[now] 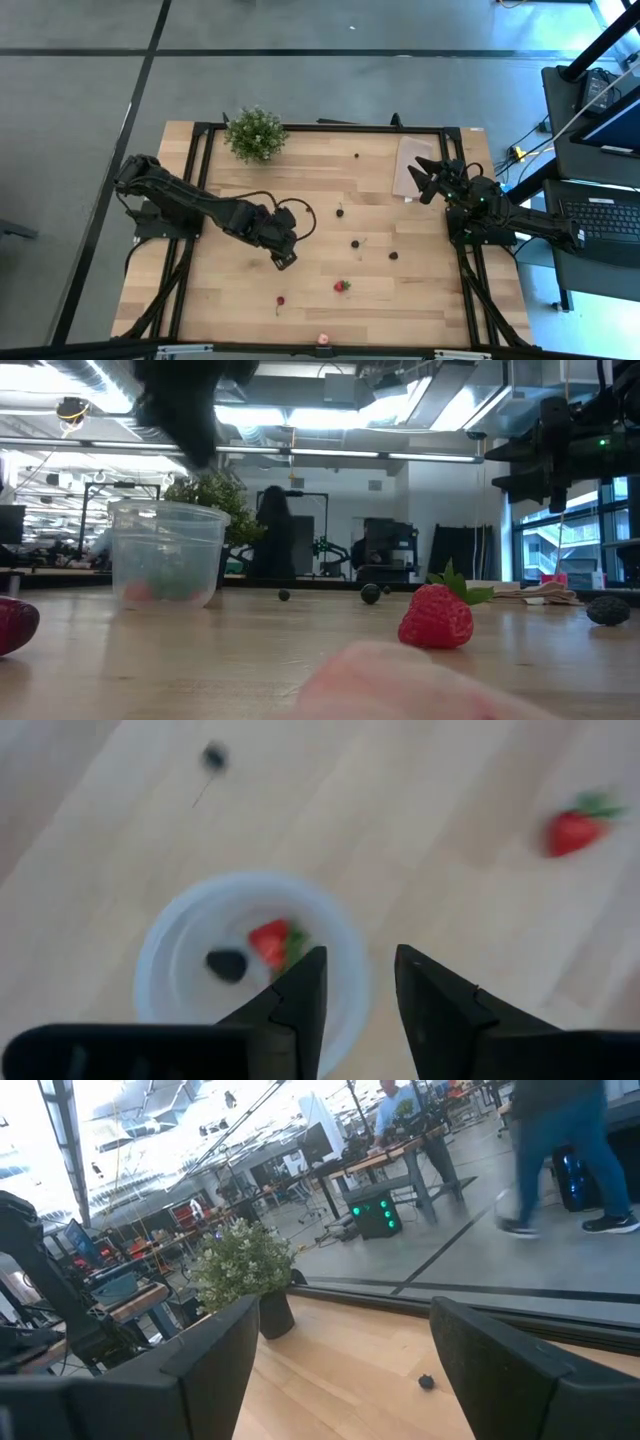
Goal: Pick and placing Produce into tupperware
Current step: Put the red cherry into the container
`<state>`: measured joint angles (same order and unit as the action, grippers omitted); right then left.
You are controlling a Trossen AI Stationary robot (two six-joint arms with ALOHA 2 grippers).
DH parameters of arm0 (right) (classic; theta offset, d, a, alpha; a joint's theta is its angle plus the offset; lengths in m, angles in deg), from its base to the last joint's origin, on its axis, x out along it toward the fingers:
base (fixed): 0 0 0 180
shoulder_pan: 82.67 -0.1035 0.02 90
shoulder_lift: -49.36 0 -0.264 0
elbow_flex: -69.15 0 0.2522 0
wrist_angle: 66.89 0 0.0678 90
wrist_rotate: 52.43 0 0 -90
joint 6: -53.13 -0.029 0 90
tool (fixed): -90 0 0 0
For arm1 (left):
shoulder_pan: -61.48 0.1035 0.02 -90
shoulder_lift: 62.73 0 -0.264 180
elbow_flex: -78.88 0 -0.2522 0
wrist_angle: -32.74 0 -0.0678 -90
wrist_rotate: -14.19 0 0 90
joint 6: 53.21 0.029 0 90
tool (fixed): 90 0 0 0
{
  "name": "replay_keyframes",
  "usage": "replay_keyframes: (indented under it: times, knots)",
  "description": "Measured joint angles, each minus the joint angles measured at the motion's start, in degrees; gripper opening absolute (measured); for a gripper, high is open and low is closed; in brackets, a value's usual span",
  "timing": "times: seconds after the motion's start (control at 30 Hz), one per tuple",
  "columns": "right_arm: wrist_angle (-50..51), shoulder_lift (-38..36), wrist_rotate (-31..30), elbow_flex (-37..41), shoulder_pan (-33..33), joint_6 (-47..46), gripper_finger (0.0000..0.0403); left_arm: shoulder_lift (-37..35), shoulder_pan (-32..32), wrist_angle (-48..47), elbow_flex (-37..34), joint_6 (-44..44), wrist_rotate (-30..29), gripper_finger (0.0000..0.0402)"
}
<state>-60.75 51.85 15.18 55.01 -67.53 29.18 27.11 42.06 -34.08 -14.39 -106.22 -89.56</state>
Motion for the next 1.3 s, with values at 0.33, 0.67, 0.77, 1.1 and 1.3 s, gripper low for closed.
replay_keyframes:
  times: [0.33,0.67,0.77,1.1,1.3]
  knots:
    - [-0.04,0.0,0.0,0.0,0.02,-0.02,0.0295,-0.02,-3.31,6.16,9.88,16.6,-0.56,0.0117]
    - [-0.03,0.01,0.0,0.0,0.02,-0.01,0.0295,0.0,-6.39,6.36,10.52,12.71,-0.12,0.0219]
    - [-0.02,0.02,0.0,0.0,0.02,-0.02,0.0295,0.0,-7.47,6.1,10.52,9.21,0.02,0.0231]
    - [0.0,0.01,0.0,0.0,0.02,-0.02,0.0295,2.83,-13.42,3.97,10.52,7.94,3.02,0.0215]
    - [0.0,0.01,0.0,0.0,0.0,-1.41,0.0295,8.58,-16.59,1.9,10.52,9.82,2.79,0.0205]
